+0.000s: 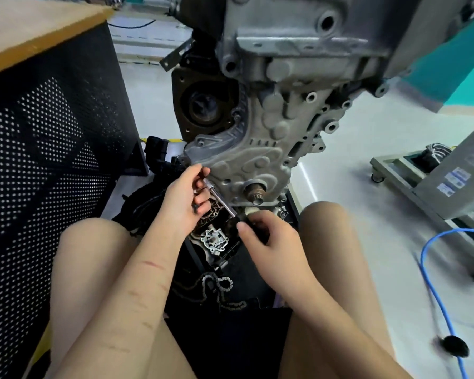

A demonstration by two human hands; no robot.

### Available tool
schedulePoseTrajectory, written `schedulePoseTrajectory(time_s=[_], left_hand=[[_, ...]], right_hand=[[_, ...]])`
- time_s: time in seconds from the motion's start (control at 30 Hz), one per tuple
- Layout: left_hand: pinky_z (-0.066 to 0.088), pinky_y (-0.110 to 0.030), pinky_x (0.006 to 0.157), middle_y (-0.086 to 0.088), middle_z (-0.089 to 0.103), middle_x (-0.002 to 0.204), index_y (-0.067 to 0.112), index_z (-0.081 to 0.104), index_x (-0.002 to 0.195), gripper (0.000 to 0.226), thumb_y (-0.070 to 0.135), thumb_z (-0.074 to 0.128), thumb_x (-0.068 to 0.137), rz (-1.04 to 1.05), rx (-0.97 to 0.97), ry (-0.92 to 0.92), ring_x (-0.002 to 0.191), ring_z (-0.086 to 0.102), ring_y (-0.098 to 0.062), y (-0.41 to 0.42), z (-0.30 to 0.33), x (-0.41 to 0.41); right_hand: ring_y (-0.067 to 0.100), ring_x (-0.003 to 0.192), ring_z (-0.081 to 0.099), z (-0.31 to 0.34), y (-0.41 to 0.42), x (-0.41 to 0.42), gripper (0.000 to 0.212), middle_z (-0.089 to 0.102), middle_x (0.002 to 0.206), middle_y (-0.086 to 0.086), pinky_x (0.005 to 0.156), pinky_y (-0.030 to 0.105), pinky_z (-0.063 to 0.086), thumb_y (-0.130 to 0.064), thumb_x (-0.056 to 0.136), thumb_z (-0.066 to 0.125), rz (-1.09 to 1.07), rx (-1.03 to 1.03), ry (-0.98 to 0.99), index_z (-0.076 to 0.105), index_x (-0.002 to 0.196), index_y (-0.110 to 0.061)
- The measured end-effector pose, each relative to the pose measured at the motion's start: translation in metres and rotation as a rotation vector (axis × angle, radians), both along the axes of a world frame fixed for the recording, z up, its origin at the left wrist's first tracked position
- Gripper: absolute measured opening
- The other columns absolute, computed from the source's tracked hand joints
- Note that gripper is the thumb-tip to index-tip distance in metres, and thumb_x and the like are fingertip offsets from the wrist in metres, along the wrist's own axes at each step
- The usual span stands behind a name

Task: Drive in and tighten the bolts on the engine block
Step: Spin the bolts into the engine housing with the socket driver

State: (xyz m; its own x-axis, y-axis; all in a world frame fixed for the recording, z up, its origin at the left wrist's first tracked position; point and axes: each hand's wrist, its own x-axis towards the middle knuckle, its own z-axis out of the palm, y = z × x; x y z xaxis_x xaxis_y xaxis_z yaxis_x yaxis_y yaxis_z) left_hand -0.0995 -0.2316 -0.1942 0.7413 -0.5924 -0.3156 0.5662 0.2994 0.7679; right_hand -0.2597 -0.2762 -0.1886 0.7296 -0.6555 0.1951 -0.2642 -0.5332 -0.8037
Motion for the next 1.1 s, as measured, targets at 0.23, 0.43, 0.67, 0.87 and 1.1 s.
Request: schedulePoseTrajectory(time_s=[0.23, 0.43, 0.67, 0.87, 1.1], left_hand=[[0.015, -0.012, 0.027, 0.010, 0.036, 0.041, 0.014, 0.055, 0.071, 0.028, 0.025, 0.045, 0.096, -0.080, 0.012, -0.081, 0.027, 0.026, -0.002, -0.022, 0.039, -0.039], [0.013, -0.014, 0.026, 0.010, 0.036, 0.038, 0.015, 0.053, 0.069, 0.029, 0.024, 0.044, 0.096, -0.175, 0.032, -0.154, 0.025, 0.024, -0.001, -0.041, 0.070, -0.081], [0.015, -0.010, 0.029, 0.011, 0.041, 0.040, 0.012, 0.060, 0.070, 0.024, 0.018, 0.052, 0.092, -0.148, 0.093, -0.220, 0.026, 0.027, -0.002, -0.073, 0.070, -0.106], [0.016, -0.010, 0.028, 0.005, 0.037, 0.052, 0.014, 0.058, 0.069, 0.024, 0.019, 0.052, 0.091, -0.150, 0.289, -0.234, 0.026, 0.024, -0.002, -0.083, 0.015, -0.106], [0.013, -0.009, 0.032, 0.000, 0.038, 0.058, 0.014, 0.052, 0.069, 0.028, 0.022, 0.044, 0.096, -0.224, 0.535, -0.297, 0.025, 0.021, -0.002, -0.108, -0.033, -0.113]], right_hand=[[0.006, 0.064, 0.057, 0.023, -0.015, -0.037, 0.017, 0.060, 0.068, -0.008, 0.065, 0.027, 0.046, -0.031, 0.086, 0.059, -0.066, 0.044, -0.082, 0.064, 0.080, -0.016], [0.002, 0.051, 0.054, 0.048, -0.031, -0.081, 0.016, 0.061, 0.055, -0.012, 0.051, 0.021, 0.043, -0.022, 0.083, 0.065, -0.123, 0.182, -0.172, 0.062, 0.068, -0.028], [-0.001, 0.046, 0.050, 0.037, -0.044, -0.107, 0.006, 0.059, 0.062, -0.008, 0.041, 0.012, 0.035, -0.018, 0.079, 0.070, -0.166, 0.323, -0.267, 0.065, 0.079, -0.021], [0.009, 0.059, 0.055, -0.006, -0.052, -0.109, 0.016, 0.062, 0.075, -0.007, 0.048, 0.015, 0.038, -0.021, 0.078, 0.071, -0.202, 0.405, -0.130, 0.060, 0.083, -0.030], [0.006, 0.057, 0.057, -0.051, -0.063, -0.112, 0.016, 0.061, 0.059, -0.012, 0.053, 0.020, 0.040, -0.025, 0.078, 0.069, -0.233, 0.478, -0.034, 0.058, 0.074, -0.035]])
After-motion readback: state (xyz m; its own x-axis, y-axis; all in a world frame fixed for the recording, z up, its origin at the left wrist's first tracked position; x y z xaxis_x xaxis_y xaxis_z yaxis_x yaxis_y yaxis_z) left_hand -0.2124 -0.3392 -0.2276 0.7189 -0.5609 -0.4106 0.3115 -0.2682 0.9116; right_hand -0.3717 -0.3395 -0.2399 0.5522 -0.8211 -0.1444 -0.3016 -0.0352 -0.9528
